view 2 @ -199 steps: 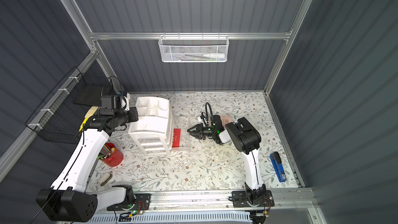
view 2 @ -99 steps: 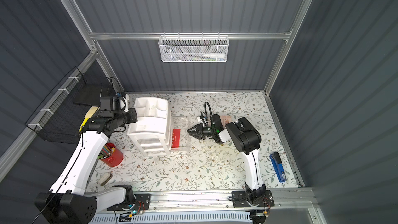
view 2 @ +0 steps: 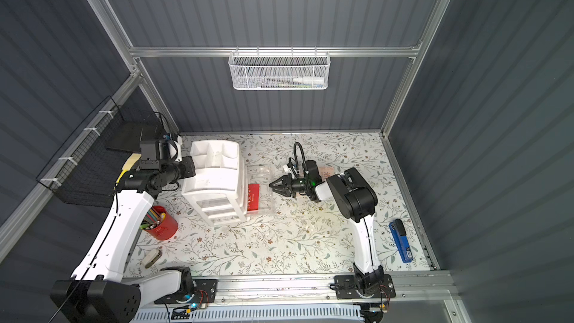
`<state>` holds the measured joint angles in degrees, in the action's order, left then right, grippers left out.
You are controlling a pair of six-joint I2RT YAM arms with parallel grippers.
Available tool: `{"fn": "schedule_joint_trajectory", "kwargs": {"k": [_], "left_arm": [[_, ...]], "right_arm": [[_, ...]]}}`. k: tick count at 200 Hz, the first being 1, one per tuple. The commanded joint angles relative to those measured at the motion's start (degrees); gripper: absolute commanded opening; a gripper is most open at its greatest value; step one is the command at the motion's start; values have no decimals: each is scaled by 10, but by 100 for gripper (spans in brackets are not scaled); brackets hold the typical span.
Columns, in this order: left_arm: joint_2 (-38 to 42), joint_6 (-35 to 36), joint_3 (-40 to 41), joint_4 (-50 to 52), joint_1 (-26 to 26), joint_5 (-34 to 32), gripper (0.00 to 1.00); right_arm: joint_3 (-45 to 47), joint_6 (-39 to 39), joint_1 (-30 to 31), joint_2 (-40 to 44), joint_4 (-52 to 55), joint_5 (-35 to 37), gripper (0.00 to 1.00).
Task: Take the postcards out of the drawer
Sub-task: Open the drawer in the storage box.
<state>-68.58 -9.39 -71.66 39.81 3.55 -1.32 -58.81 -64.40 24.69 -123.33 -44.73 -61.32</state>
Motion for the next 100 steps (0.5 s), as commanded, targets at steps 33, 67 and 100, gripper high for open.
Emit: {"fn": "schedule_joint_trajectory", "kwargs": {"k": [33,67,100], "left_arm": [[4,54,12,40,-2,37,0],[1,60,8,44,-2,42,0],[-3,57,6,44,-2,28,0]], "right_arm": [[-38,26,-19,-21,36,-22,31],[-56,38,-29,-31,62,-32,31],[-53,44,-33,-26,69,-32,31]]}}
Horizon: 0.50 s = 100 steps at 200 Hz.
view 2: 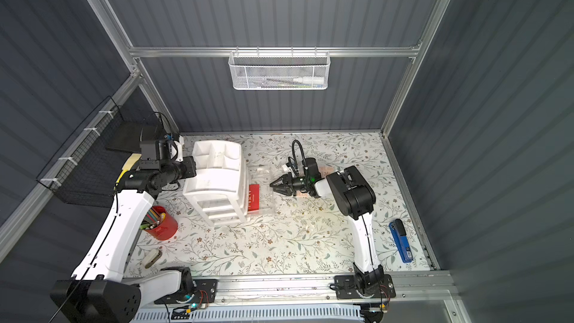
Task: Take the postcards out of the drawer
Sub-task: Open the drawer in the storage box.
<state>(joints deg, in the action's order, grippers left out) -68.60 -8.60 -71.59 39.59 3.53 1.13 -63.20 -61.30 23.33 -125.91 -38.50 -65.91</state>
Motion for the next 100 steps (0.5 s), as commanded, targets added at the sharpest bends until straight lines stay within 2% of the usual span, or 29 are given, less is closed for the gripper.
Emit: {"fn": "schedule_joint_trajectory", "kwargs": {"k": [1,28,100], "left_arm": [[-3,49,6,47,-2,2,0],[-9,31,4,51,-2,-34,0],[-10,-21,12,26,-2,-32,0]], "right_arm": [[-7,14,-19,1,7,14,31],[24,27,-18,16,17,25,31],[48,31,3,27,23,60,32]]}}
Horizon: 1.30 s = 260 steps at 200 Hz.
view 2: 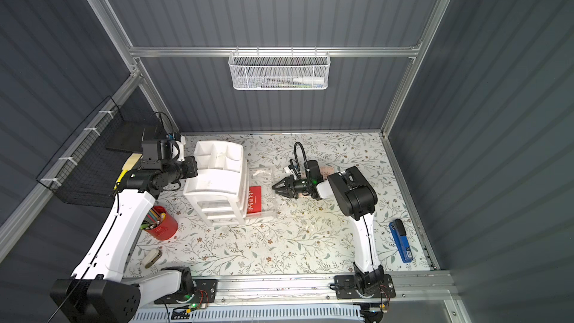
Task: Take the postcards out of the drawer
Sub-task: Open the drawer in the storage box.
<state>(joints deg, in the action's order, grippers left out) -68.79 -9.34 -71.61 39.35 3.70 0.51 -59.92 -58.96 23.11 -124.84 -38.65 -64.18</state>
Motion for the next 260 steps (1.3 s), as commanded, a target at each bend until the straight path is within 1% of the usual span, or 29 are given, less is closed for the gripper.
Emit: {"fn": "schedule_joint_trajectory", "kwargs": {"k": [1,30,62,83,113,165,193,210,234,260], "left_arm": [[-9,-15,12,28,-3,-26,0],[-3,-47,29,10,-4,-44,0],[14,-76,44,-7,-4,-58,0],[15,-75,45,-8,-4,-59,0],[12,-61,40,-5,-4,-46,0],[9,-18,21,23,-4,-49,0],[10,-13,15,27,-3,-53,0],[8,-15,17,22,-4,-46,0],[8,-16,20,18,-4,-37,0],[8,-16,21,18,-4,-35,0]], "right_arm": [[15,8,5,17,26,43,32],[33,7,14,34,33,69,31],[70,-31,25,38,-26,99,29],[80,-56,35,25,-70,109,28],[64,-60,36,7,-82,104,29],[20,-4,15,17,23,82,30],[3,48,6,32,111,81,32],[-5,63,6,34,135,82,33],[-12,89,4,46,176,96,40],[-22,126,5,69,243,121,46]]}}
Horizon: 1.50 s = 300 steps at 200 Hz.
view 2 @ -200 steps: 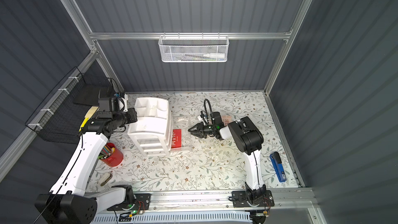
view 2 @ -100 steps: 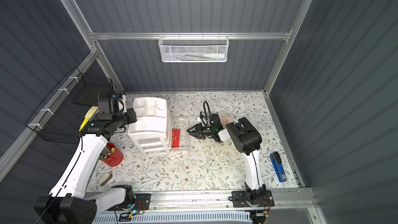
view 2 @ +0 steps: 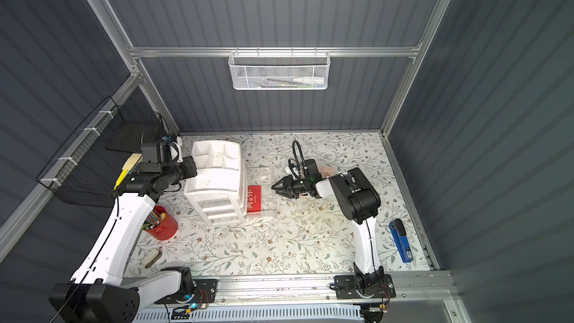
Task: Take the postcards out of the drawer
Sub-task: Open the drawer in the storage box.
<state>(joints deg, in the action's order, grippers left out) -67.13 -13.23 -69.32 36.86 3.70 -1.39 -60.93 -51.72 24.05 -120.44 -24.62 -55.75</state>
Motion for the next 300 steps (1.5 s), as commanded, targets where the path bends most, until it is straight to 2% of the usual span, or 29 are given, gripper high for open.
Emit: {"fn": "schedule_joint_trajectory", "kwargs": {"k": [1,52,76,112,174,221,300], "left_arm": [[-9,23,-1,43,-4,-16,0],[-10,20,5,36,-4,-11,0],[-9,20,8,35,-4,-12,0],[-9,22,9,34,-4,-11,0],[-10,22,11,32,-4,-6,0],[-9,22,11,32,-3,-5,0],[-10,23,14,30,-4,3,0]], "right_arm": [[-12,55,-5,26,105,38,46],[-25,95,-5,79,198,93,49],[-48,131,4,121,282,153,50],[-114,161,50,156,397,247,48],[-196,130,133,92,448,319,42],[-269,118,181,20,503,401,50],[-322,113,197,-40,539,414,56]]}}
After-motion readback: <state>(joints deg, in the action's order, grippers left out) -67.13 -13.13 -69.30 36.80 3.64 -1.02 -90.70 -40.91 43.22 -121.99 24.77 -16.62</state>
